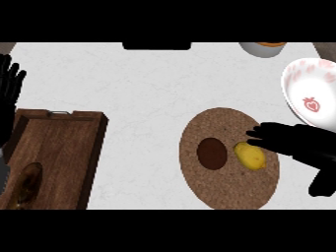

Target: Pick the lemon from the placemat and place it in the bowl

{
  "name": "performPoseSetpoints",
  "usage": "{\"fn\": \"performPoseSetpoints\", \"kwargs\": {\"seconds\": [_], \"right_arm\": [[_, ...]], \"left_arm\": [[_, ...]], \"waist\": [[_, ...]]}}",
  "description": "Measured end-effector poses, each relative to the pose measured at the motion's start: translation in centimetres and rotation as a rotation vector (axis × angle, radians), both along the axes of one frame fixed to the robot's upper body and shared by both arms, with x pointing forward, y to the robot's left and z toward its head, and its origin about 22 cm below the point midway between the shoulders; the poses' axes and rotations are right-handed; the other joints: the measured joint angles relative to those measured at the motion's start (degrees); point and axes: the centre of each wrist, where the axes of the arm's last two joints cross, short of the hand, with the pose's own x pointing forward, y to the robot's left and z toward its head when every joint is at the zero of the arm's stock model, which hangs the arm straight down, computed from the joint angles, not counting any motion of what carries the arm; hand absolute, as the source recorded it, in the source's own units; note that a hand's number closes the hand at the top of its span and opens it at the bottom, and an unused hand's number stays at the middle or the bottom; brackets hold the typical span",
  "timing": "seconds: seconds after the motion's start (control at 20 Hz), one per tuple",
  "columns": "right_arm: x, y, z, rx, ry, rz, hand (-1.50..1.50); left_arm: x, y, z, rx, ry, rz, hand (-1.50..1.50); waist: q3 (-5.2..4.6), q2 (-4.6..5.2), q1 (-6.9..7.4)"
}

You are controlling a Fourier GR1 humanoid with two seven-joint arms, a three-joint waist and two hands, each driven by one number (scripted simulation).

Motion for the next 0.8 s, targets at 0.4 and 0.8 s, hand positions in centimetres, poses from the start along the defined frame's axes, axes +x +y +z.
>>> {"fn": "performPoseSetpoints", "kwargs": {"seconds": [0.4,0.8], "right_arm": [[0.9,0.8,-1.6,0.030,-0.007,0.039,-1.50],[1.2,1.6,-4.4,0.009,-0.003,0.049,-1.50]], "left_arm": [[0.1,-0.4,0.6,0.003,-0.003,0.006,0.00],[-0.3,-0.1,-0.6,0.001,-0.004,0.004,0.00]], "waist": [[-0.02,-0.03,-0.11],[-0.02,-0.04,-0.14]]}}
